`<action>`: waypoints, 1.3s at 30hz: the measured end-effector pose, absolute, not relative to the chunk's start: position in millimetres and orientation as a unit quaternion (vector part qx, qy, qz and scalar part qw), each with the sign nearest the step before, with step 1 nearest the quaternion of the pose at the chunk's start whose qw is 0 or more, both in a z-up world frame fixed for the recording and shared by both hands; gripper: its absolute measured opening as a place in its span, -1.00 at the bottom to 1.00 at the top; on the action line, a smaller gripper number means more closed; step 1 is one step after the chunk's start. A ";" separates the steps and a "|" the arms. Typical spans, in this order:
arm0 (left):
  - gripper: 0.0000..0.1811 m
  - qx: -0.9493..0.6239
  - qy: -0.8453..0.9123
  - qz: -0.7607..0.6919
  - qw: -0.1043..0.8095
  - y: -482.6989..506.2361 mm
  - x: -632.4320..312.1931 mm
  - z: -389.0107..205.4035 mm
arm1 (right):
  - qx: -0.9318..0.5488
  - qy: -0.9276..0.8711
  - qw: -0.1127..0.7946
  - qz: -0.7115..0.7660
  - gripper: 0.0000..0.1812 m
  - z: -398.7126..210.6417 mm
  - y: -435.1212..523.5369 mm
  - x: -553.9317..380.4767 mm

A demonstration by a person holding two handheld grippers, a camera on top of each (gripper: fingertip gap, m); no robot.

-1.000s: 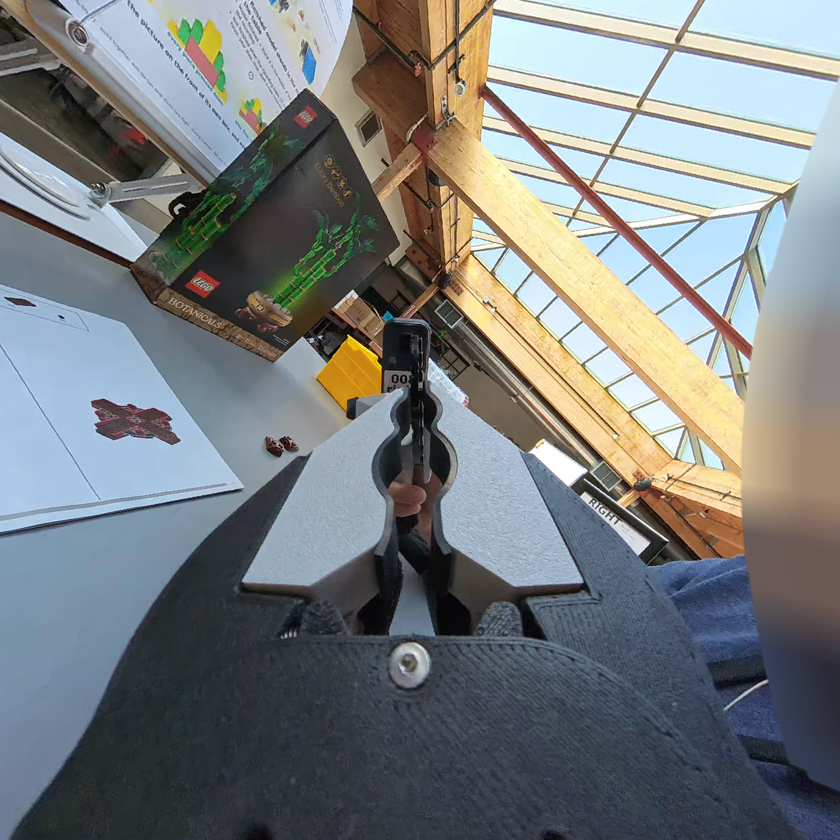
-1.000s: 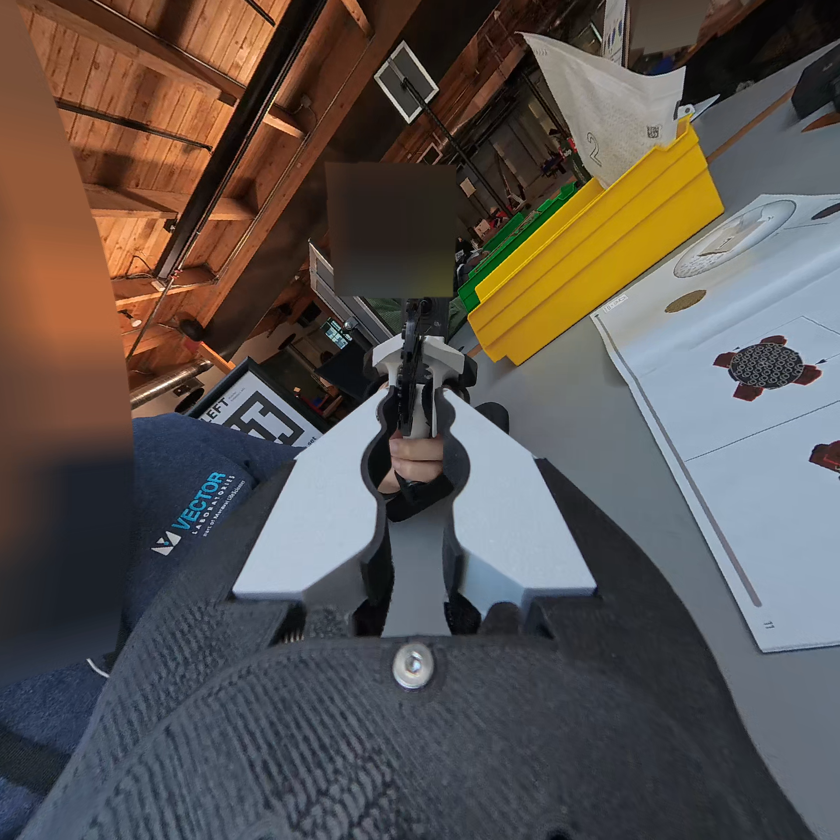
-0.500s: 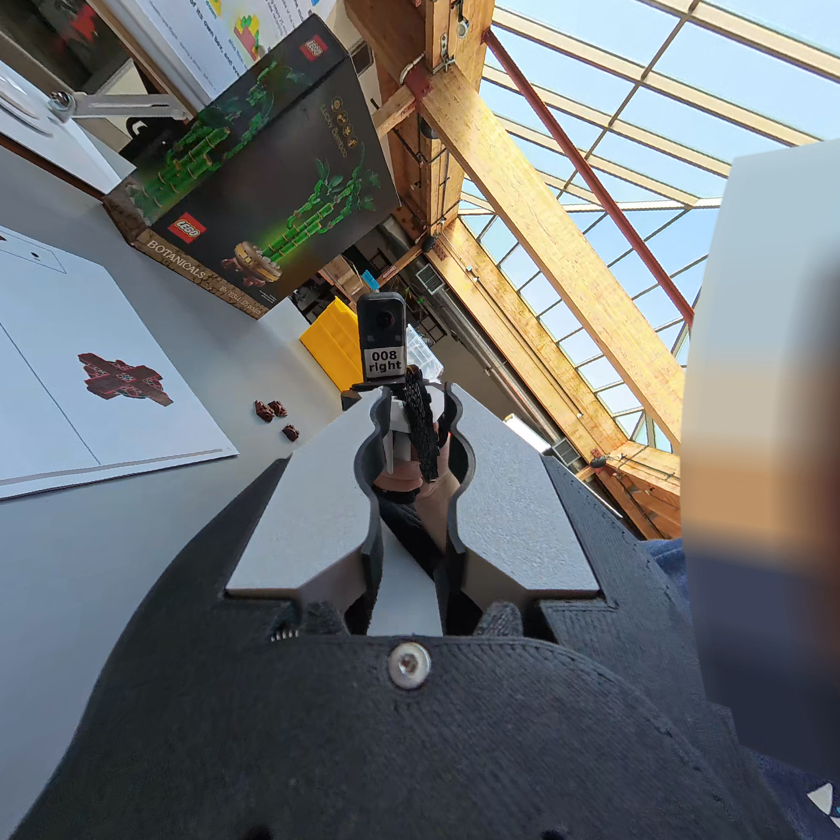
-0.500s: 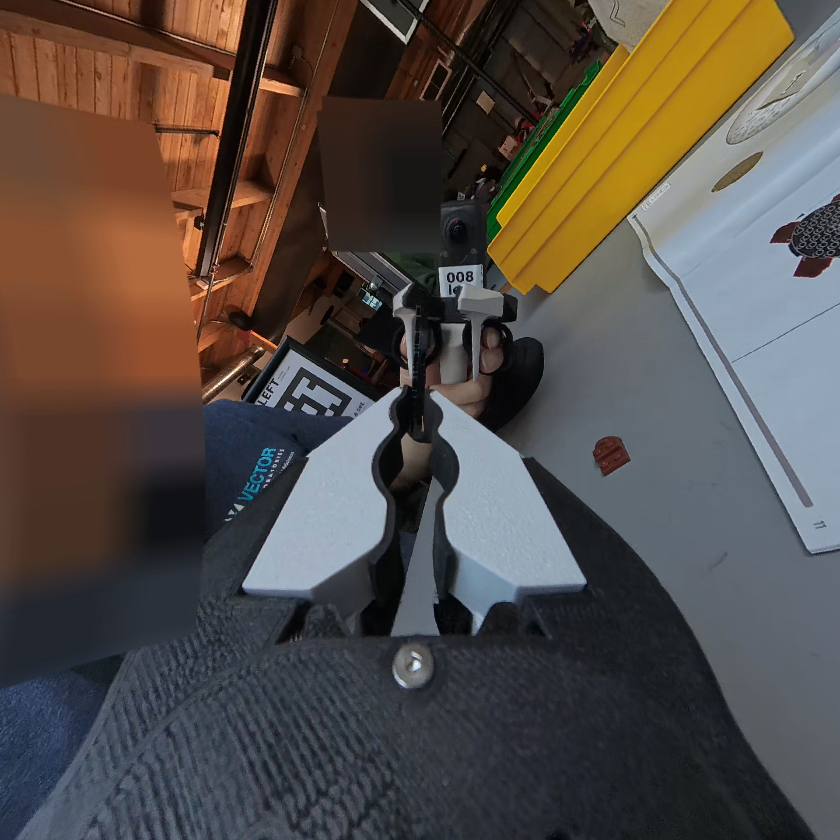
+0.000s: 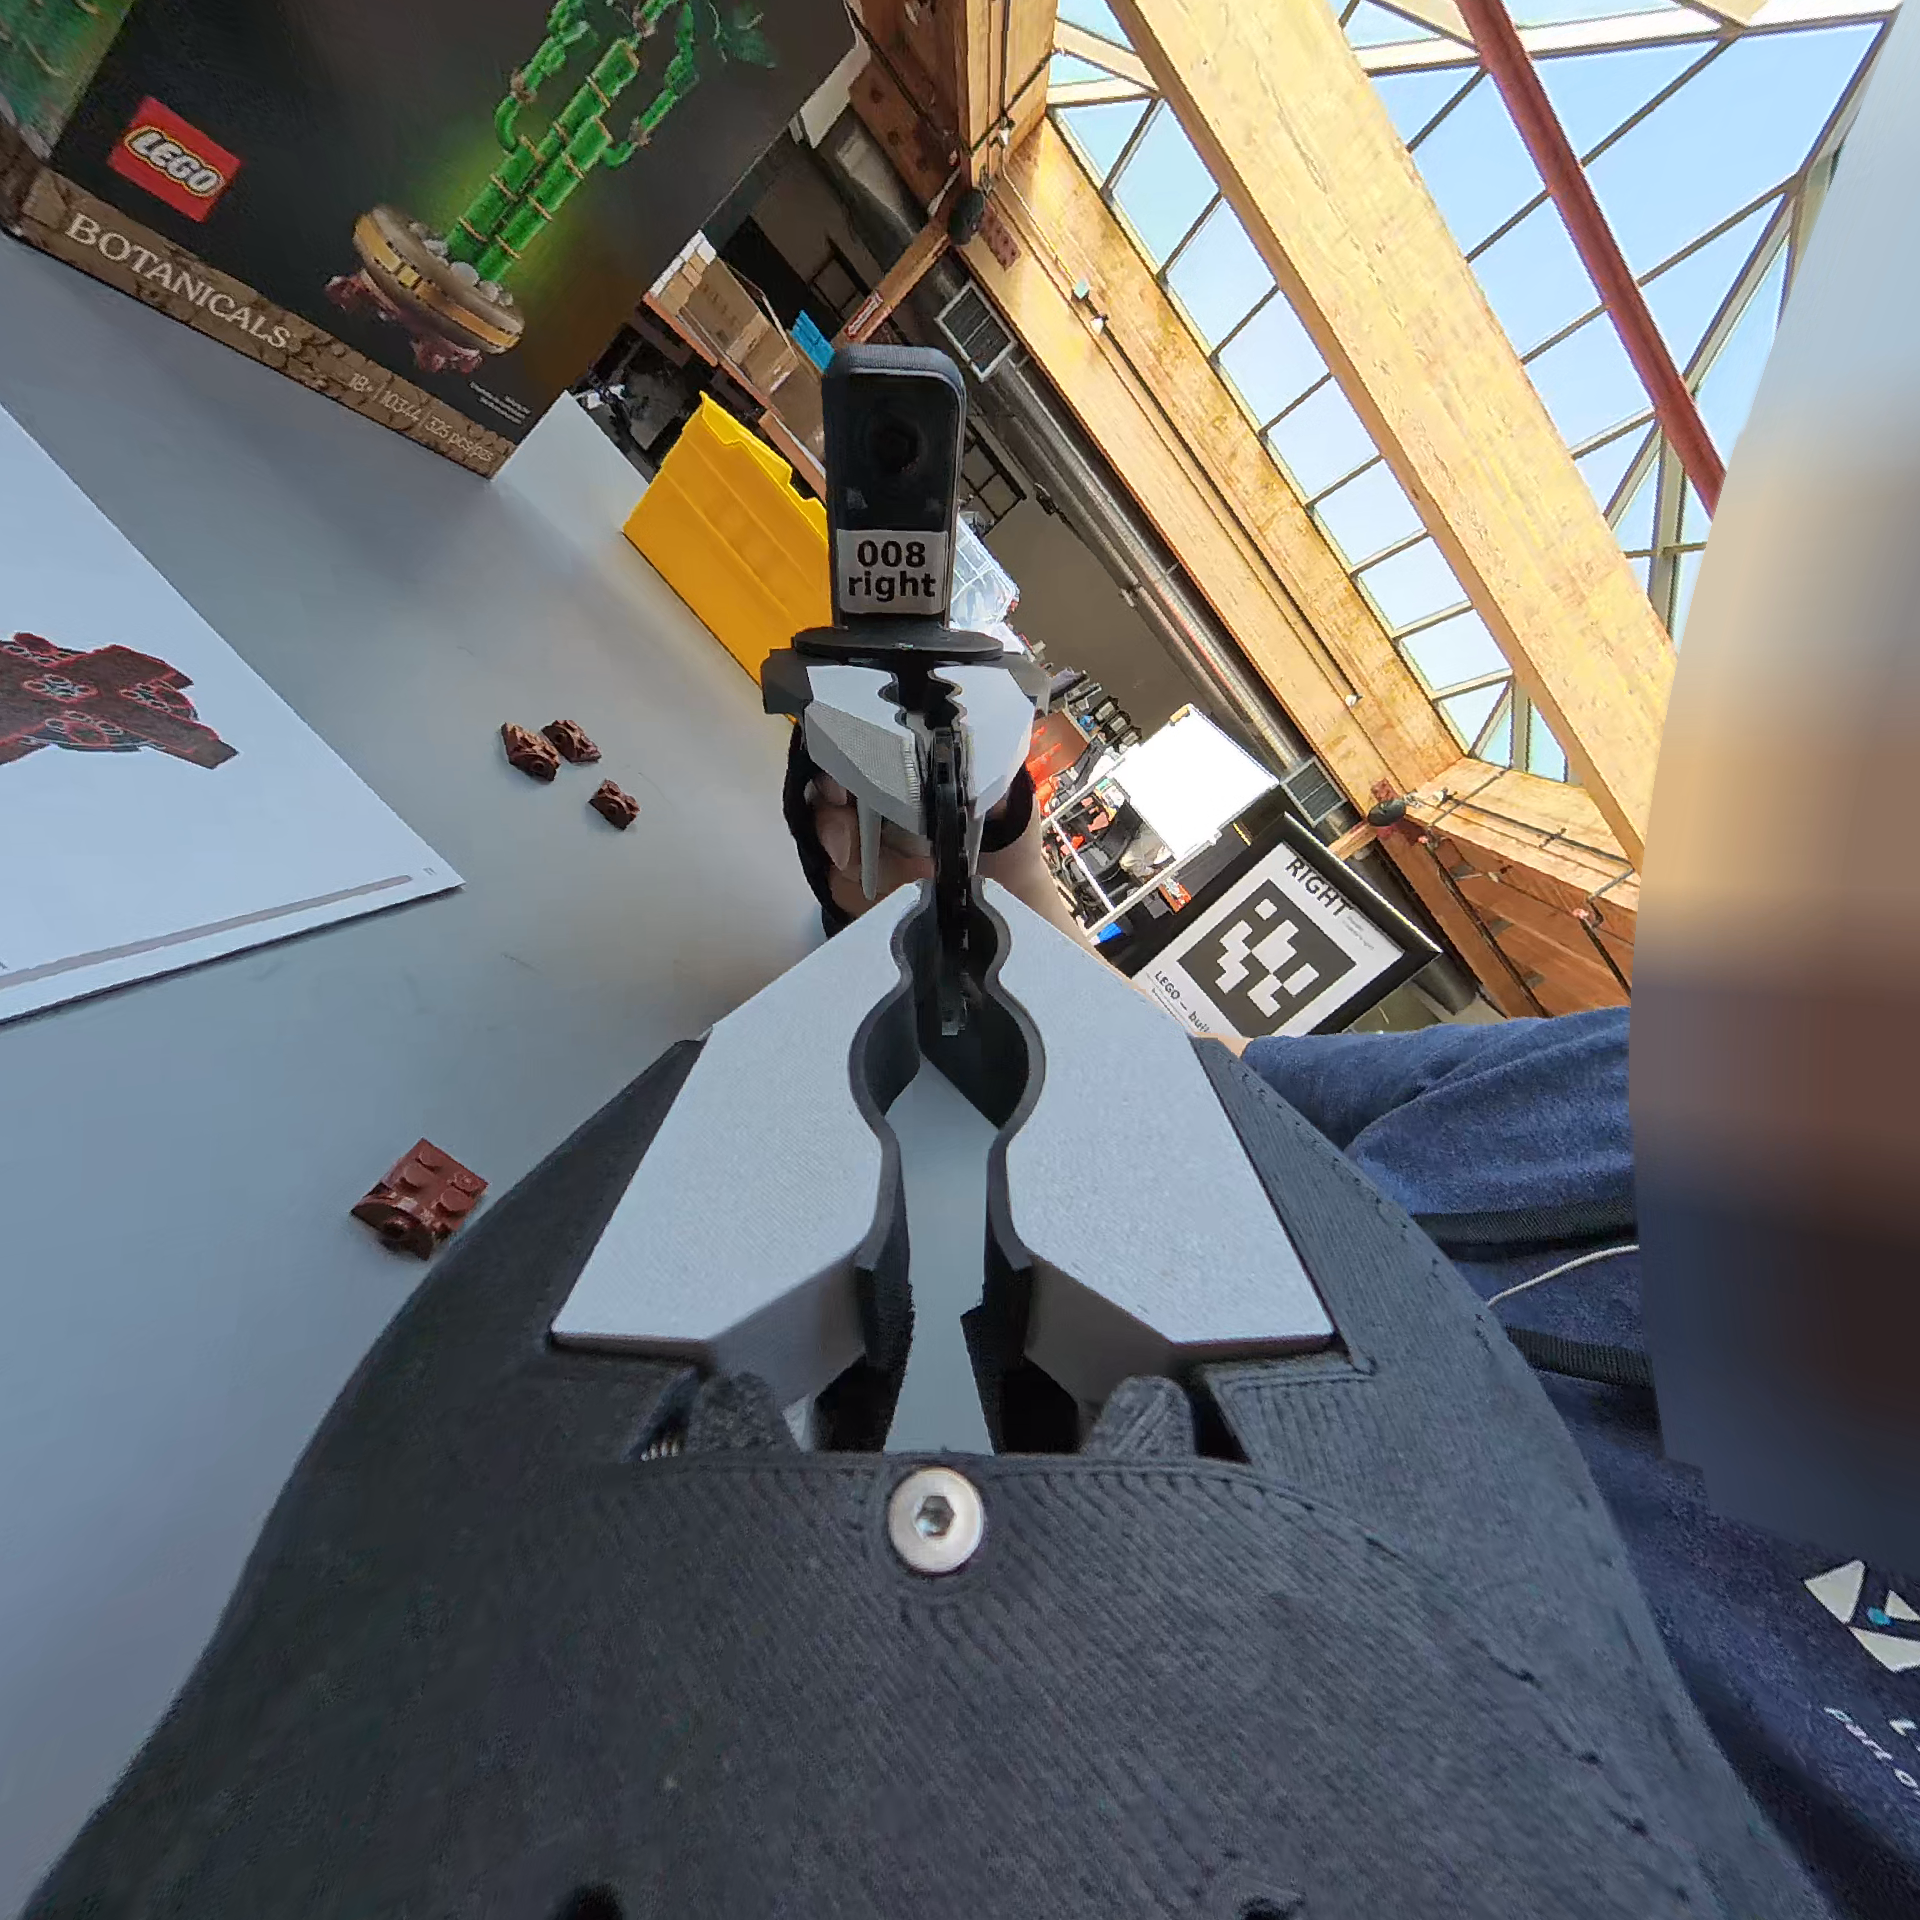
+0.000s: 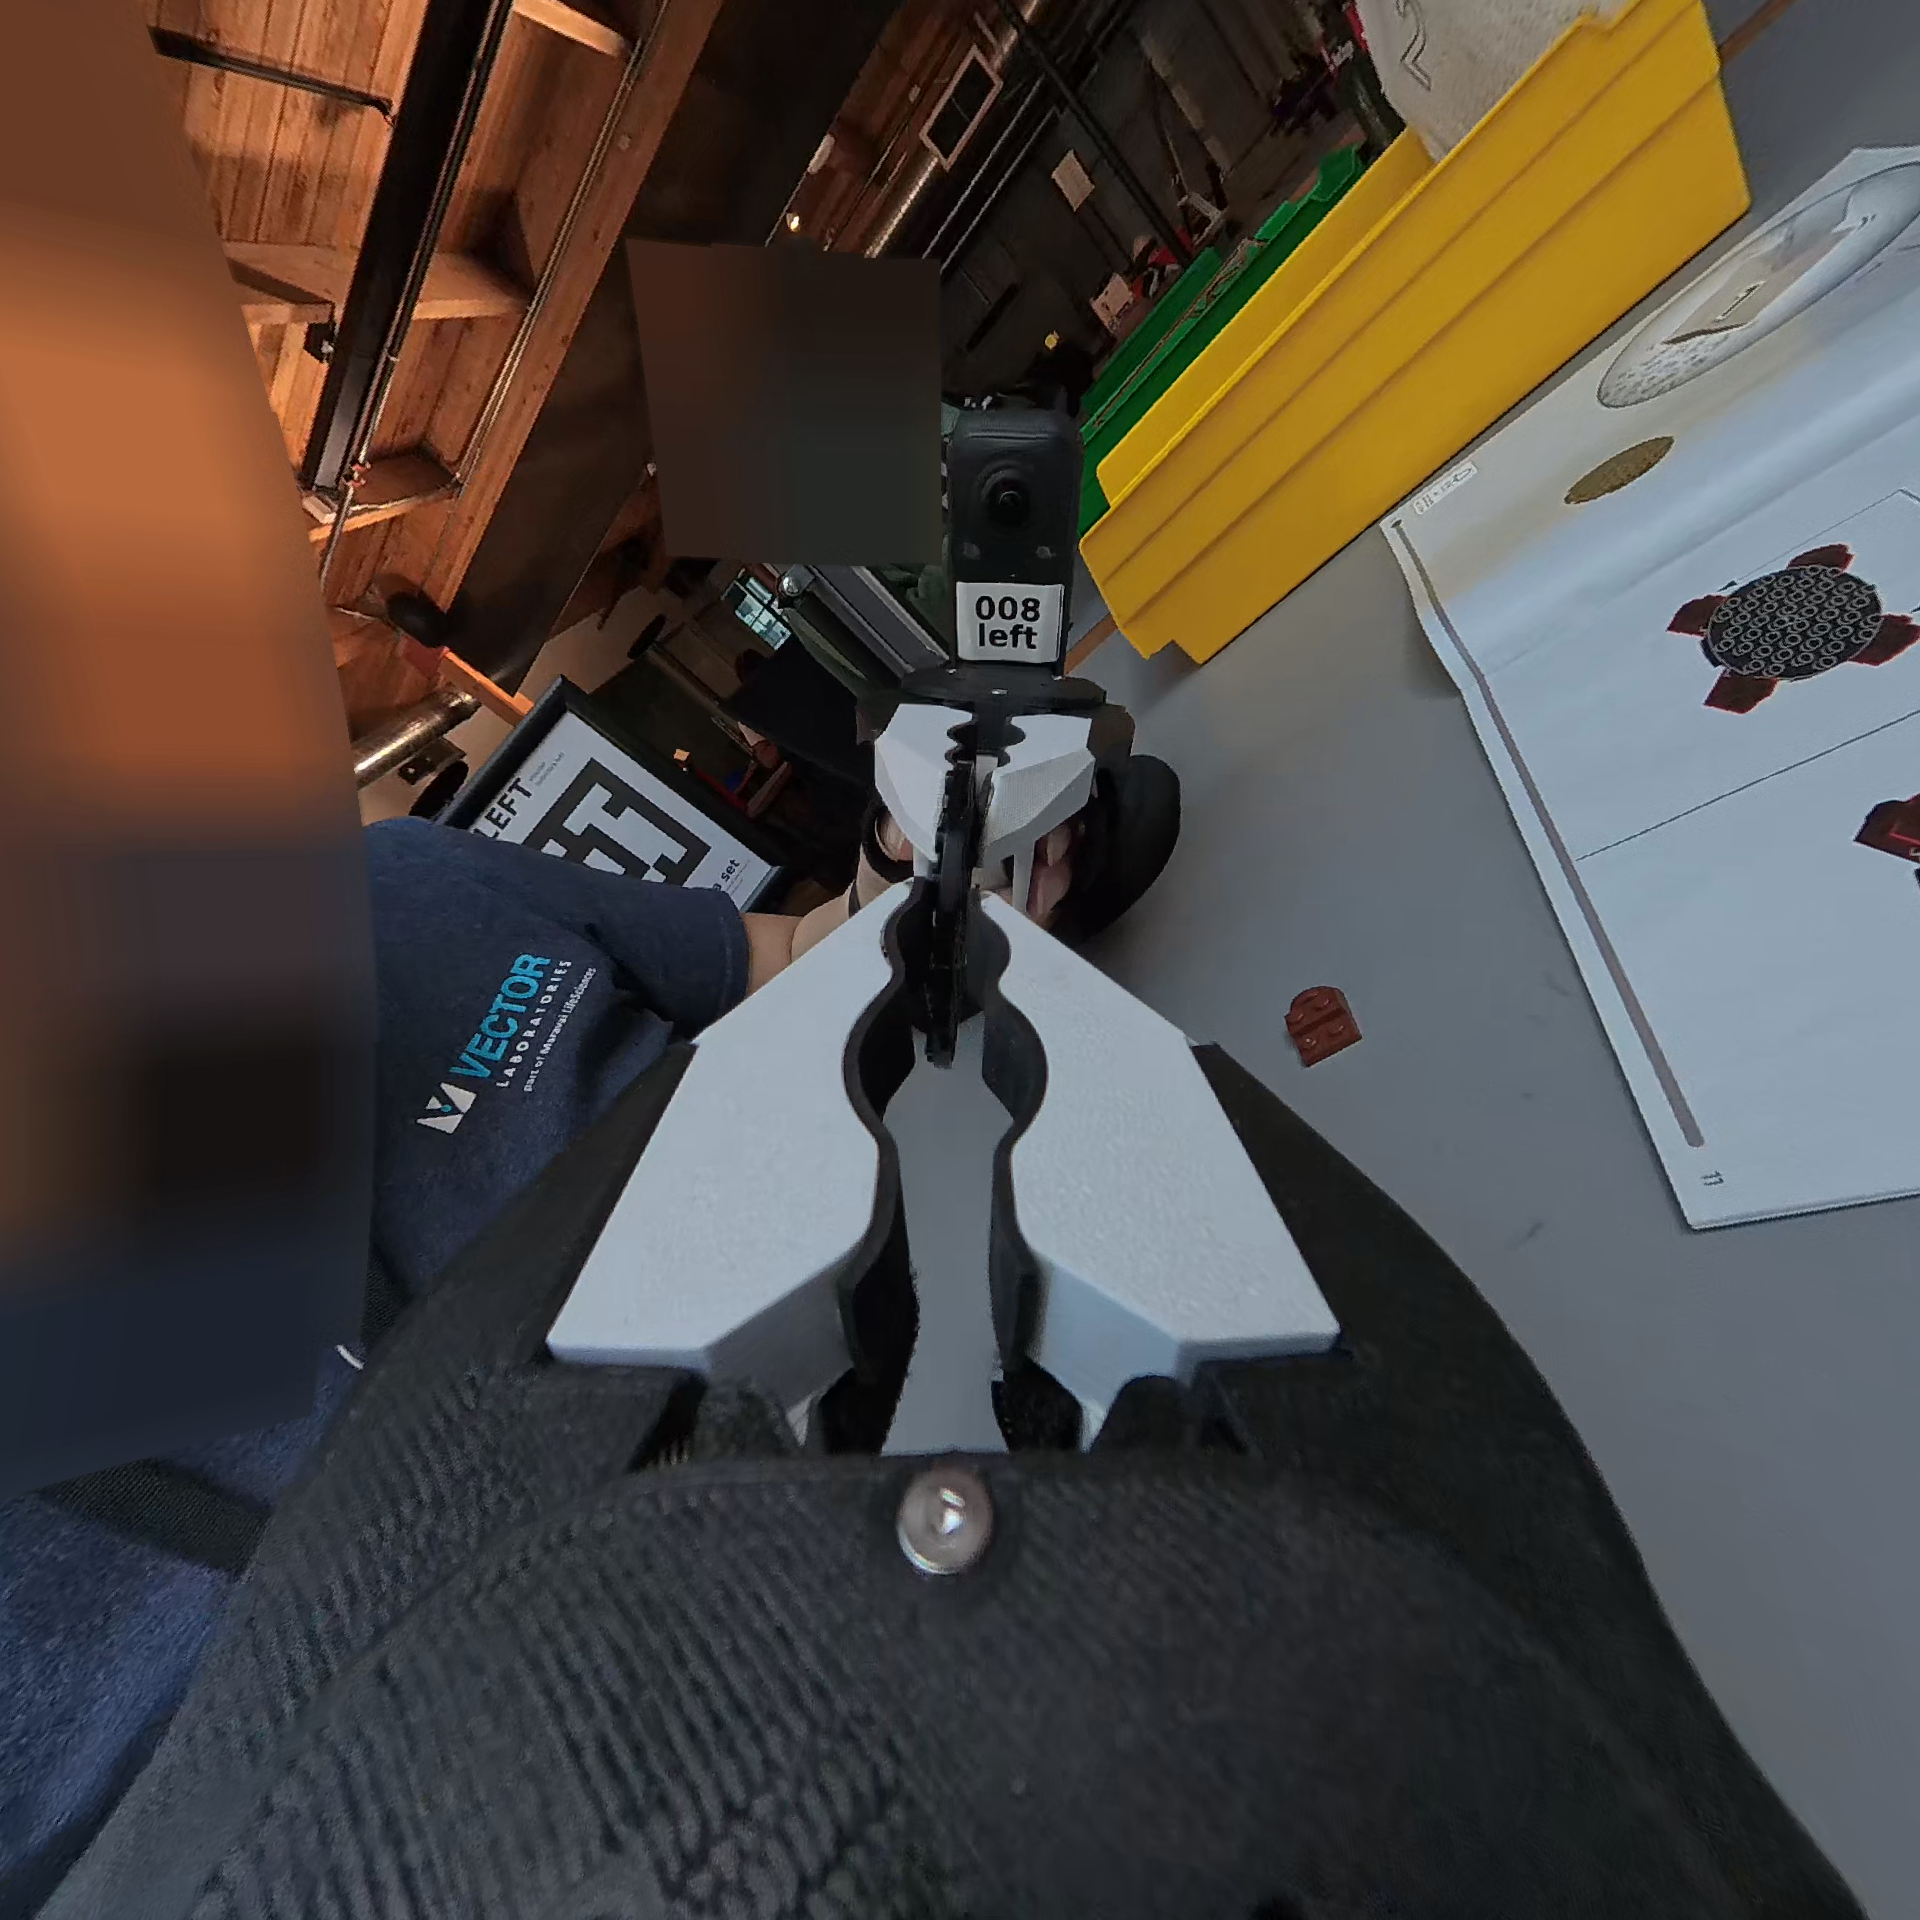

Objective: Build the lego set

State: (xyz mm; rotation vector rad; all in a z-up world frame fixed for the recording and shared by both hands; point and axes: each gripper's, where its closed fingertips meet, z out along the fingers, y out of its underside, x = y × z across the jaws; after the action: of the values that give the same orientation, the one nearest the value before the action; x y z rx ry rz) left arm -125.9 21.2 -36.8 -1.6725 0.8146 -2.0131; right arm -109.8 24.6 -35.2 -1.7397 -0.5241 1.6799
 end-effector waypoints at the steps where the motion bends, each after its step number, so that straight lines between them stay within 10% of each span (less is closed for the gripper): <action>1: -0.98 -0.600 0.278 -0.719 0.212 26.6 -126.6 -36.0 | -0.662 -0.182 0.346 0.639 -0.89 -32.9 30.6 -108.9; 7: -0.98 -0.600 0.181 -0.724 0.288 59.5 -137.2 -30.4 | -0.633 -0.050 0.407 0.657 -0.40 -25.8 56.6 -102.2; 17: -0.99 -0.562 0.199 -0.699 0.395 51.2 -127.6 -14.8 | -0.564 0.031 0.502 0.655 -0.95 -12.1 56.3 -107.6; 39: -0.97 -0.636 0.254 -0.694 0.222 36.0 -115.1 -58.7 | -0.670 -0.077 0.292 0.678 -0.96 -52.6 52.1 -99.0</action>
State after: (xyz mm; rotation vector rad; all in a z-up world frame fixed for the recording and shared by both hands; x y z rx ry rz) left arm -115.1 36.0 -58.7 -1.7588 0.7024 -1.9167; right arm -99.0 52.1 -52.6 -1.7854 -0.2052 1.8065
